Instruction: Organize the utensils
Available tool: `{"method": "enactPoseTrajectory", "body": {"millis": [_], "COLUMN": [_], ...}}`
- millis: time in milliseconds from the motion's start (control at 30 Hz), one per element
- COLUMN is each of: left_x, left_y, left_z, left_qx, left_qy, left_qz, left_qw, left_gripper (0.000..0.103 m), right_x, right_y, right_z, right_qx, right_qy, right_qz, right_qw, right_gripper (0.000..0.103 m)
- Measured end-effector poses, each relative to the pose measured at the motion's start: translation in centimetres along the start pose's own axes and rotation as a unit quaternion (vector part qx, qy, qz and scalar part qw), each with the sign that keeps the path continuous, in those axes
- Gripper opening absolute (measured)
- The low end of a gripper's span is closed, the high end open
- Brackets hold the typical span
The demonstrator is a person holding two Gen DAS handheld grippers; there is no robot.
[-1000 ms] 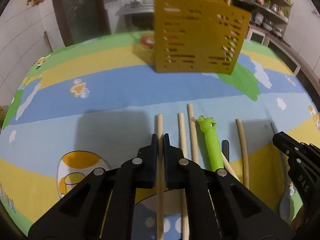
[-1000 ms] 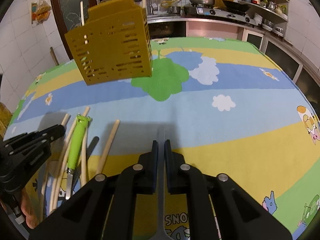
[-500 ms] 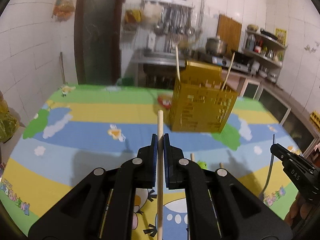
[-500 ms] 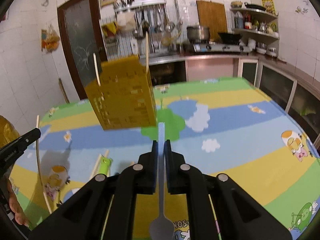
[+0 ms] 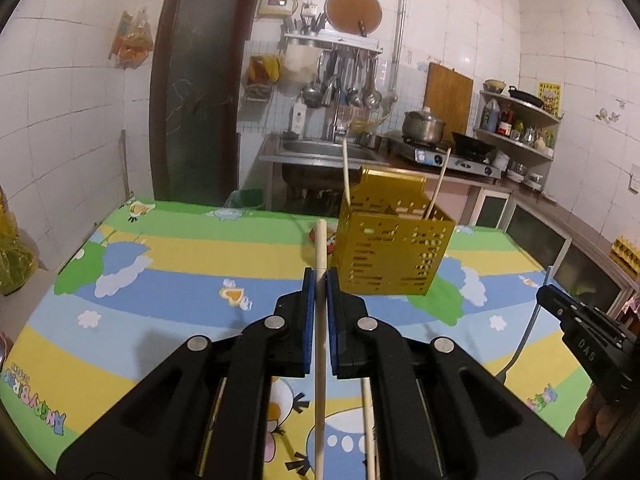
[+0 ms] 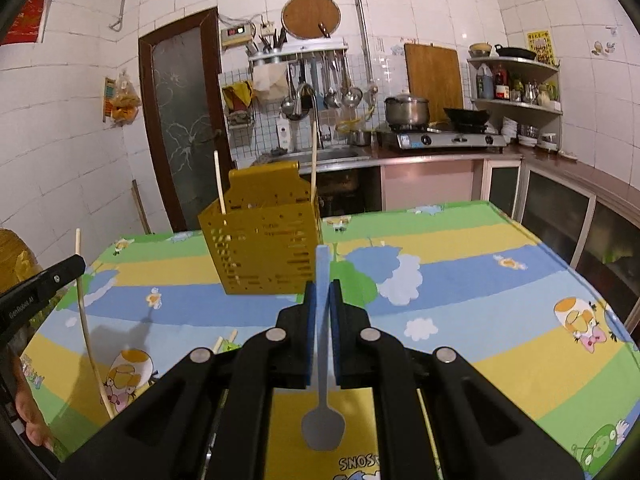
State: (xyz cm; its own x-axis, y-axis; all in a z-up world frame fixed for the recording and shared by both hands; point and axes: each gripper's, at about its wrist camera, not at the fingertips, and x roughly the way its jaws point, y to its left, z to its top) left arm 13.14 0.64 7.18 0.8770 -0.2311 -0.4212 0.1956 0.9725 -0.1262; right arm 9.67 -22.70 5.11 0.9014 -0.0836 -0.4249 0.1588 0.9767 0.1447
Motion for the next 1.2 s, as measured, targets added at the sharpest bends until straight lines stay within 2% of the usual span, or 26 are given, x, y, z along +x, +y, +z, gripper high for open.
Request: {"method": "enactPoseTrajectory", "body": {"millis": [167,367,500,633,733,833,1033,1200], "left_x": [-0.4,0.5,2.7,6.3,9.5,13.0,19.7,22.2], "left_y": [-0.8,-2.9,-4.2,-5.2,-6.0,-6.7,-7.0,-5.6], "left_z": [3.5,10.4,15.9,18.8,19.5,18.6,15.5,13.4], "left_qx": [0.005,0.016,0.004,-0.010,-0.013,-0.008,0.010,0.008], "left_qy": [-0.039,-0.100,-0.151,-0.177,-0.178,-0.165,-0.128,-0.093], "left_qz": [-0.003,-0.010,-0.032,-0.045,-0.043,-0.038,-0.016,-0.006], "left_qw": [0.9992,0.9948,0.9880,0.9831,0.9830,0.9855,0.9915,0.9956], "left_gripper": [0.005,0.005,0.005,0.005,0.005,0.005,0.005,0.005], "right_x": [-1.1,0.1,2.5,5.6,8.1,10.9,16.5,18.6], "right_y": [0.1,0.9,1.6,2.5,3.1,3.3,3.1,2.5], "right_z": [3.1,10.1,14.6,17.5,18.4,18.2,15.1,12.7], "right_qx": [-0.002,-0.018,-0.019,-0.019,-0.023,-0.026,-0.029,-0.033], "right_qy": [-0.039,-0.091,-0.112,-0.124,-0.127,-0.116,-0.067,-0.036], "right_qz": [0.009,0.016,0.023,0.030,0.037,0.044,0.051,0.050], "right_qw": [0.999,0.996,0.993,0.992,0.991,0.992,0.996,0.998], "right_gripper": [0.007,0.007,0.007,0.007,0.007,0.007,0.007,0.007]}}
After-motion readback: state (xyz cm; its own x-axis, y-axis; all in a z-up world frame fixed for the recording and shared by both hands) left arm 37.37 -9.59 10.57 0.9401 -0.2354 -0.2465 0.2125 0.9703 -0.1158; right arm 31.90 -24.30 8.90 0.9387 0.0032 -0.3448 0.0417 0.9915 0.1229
